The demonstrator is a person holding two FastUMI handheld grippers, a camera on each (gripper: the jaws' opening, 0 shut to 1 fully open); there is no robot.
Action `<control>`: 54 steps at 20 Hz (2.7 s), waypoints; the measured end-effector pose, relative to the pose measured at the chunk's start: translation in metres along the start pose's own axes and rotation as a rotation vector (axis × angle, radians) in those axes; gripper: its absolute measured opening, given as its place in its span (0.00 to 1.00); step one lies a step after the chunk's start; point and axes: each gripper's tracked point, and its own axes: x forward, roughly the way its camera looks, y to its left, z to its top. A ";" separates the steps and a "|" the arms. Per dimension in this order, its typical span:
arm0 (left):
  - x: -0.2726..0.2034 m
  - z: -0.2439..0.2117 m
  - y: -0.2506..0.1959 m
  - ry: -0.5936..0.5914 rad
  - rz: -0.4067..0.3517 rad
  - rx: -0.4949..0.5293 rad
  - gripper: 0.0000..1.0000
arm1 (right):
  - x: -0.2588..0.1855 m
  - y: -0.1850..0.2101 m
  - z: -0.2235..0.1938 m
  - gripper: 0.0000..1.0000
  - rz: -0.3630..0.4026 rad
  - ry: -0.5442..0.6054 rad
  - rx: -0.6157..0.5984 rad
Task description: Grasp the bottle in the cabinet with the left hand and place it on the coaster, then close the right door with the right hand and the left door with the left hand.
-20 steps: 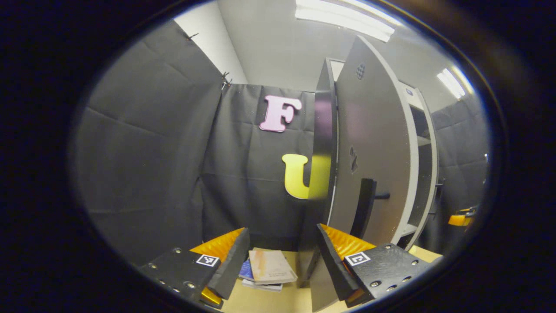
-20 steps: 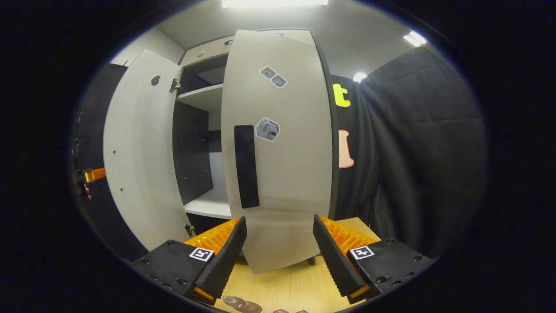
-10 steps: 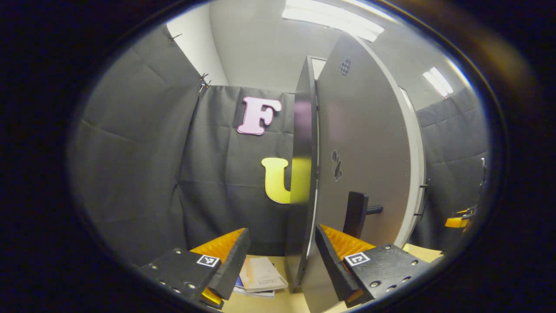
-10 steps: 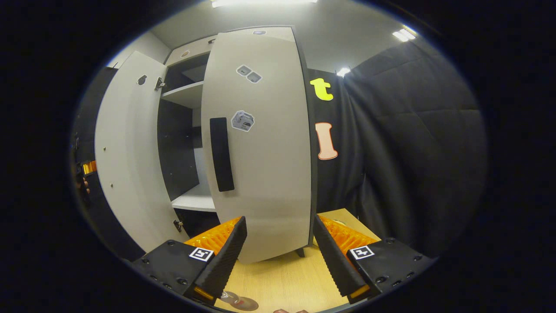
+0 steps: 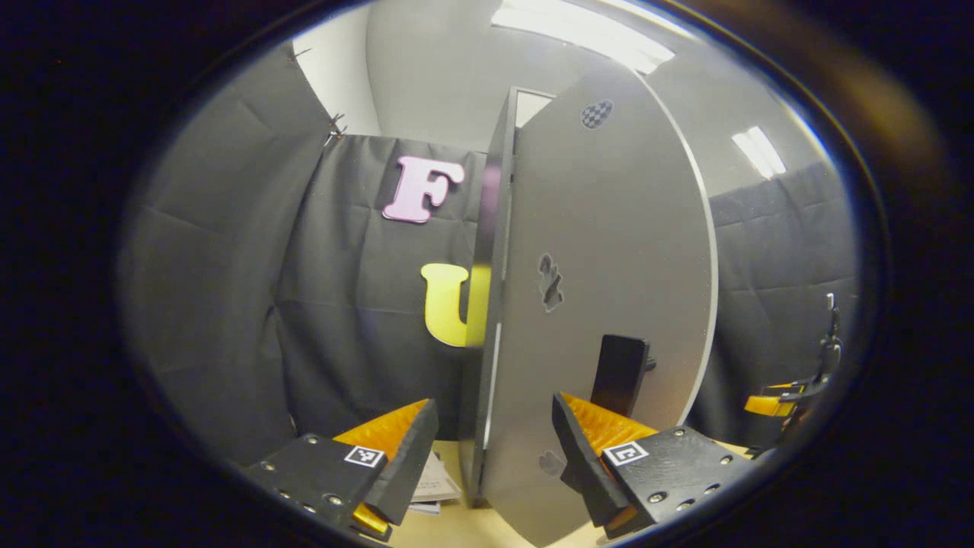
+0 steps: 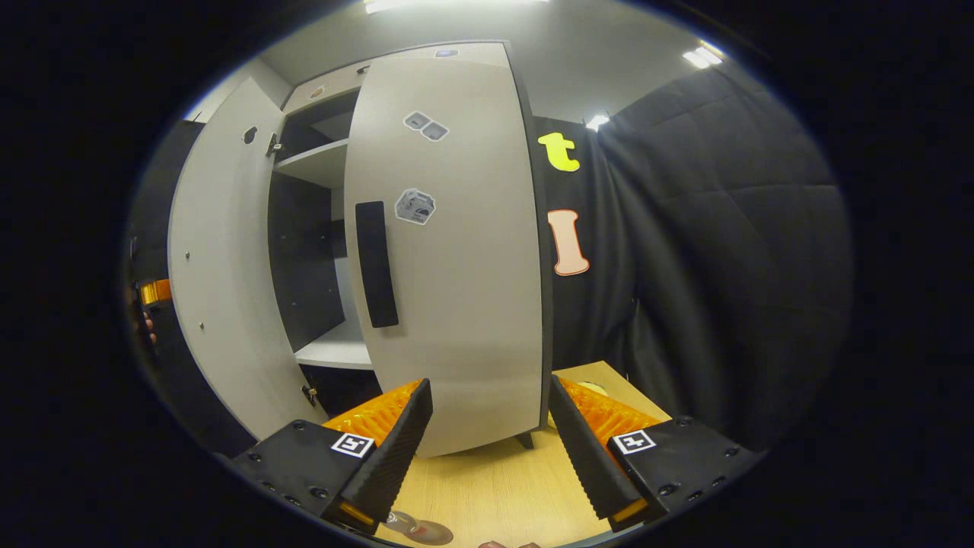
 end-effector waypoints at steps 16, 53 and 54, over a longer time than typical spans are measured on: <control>0.026 0.000 -0.080 -0.102 0.002 -0.139 0.95 | -0.018 -0.090 -0.011 0.98 -0.160 0.005 0.055; -0.071 0.006 -0.059 -0.093 0.360 -0.017 0.89 | -0.015 -0.110 0.040 0.98 0.034 -0.067 -0.006; -0.071 0.007 -0.062 -0.098 0.348 -0.035 0.89 | -0.017 -0.109 0.037 0.98 0.032 -0.060 0.000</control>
